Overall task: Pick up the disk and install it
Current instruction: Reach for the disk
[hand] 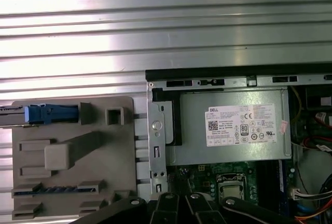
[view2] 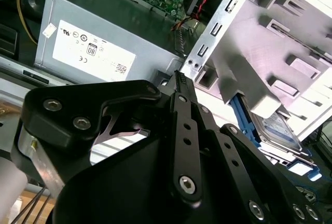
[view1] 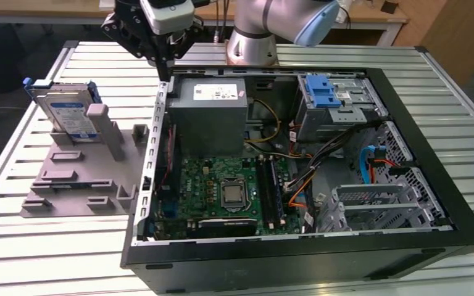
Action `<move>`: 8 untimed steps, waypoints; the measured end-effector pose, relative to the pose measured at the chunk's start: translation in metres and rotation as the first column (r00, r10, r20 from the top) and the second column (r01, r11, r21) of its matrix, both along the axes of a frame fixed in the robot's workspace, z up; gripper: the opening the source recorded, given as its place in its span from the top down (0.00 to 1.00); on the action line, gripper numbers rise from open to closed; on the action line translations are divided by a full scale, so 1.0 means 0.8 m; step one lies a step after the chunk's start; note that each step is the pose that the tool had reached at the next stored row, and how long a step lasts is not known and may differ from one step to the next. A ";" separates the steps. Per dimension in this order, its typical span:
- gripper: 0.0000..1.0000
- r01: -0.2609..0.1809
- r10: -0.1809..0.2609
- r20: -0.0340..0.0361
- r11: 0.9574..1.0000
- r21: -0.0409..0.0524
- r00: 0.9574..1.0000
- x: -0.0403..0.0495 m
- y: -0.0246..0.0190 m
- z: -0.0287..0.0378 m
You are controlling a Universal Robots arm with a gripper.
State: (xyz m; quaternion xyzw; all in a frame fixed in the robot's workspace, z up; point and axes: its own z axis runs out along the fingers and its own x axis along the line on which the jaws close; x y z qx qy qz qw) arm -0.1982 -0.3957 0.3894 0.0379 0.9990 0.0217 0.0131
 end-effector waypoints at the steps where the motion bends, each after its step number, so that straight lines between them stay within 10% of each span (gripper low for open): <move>1: 0.89 0.000 0.000 0.000 1.000 0.000 1.000 -0.001 0.0002 0.0000; 8: 0.89 0.000 0.000 0.000 1.000 0.000 1.000 -0.009 0.0044 -0.0002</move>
